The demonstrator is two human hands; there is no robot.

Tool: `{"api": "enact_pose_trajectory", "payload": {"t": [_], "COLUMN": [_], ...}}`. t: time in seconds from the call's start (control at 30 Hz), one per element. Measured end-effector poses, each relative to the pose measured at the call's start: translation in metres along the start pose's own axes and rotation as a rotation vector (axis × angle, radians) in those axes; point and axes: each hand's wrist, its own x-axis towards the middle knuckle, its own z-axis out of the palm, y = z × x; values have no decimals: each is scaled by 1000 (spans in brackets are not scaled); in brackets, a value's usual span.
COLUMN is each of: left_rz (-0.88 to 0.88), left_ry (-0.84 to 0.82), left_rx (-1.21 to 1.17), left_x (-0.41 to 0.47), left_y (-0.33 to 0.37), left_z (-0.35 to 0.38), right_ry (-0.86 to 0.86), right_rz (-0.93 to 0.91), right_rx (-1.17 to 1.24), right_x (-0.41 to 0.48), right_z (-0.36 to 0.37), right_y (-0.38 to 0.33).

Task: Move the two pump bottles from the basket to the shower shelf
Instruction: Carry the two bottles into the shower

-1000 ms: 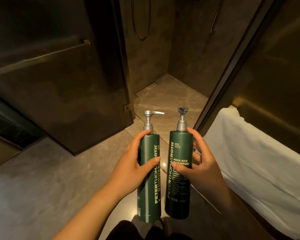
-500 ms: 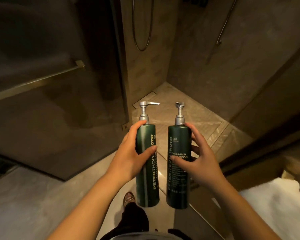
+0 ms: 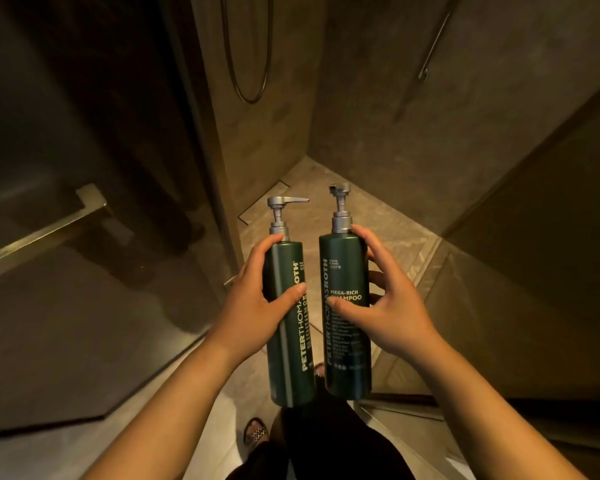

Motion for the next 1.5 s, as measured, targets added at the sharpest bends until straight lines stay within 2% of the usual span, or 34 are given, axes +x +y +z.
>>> {"api": "enact_pose_trajectory", "payload": {"t": [0.33,0.5,1.03,1.2,1.5], "left_rz": [-11,63,-9,33,70], "left_ry": [-22,-62,-87,-156,-90], "left_rx": [95,138,99,62,58], "left_x": [153,233,400,485,591], "left_y": [16,47,55,63,81], "left_z": [16,49,72,82,71], "right_ry": [89,157,134,182,154], "right_rz": [19,-3,69,30,-52], "right_rx": [32,45,47,-17,-20], "right_x": [129,187,333,403,516], "right_z": [-60,-113,-172,-199,-228], "right_y": [28,41,81,79,78]}}
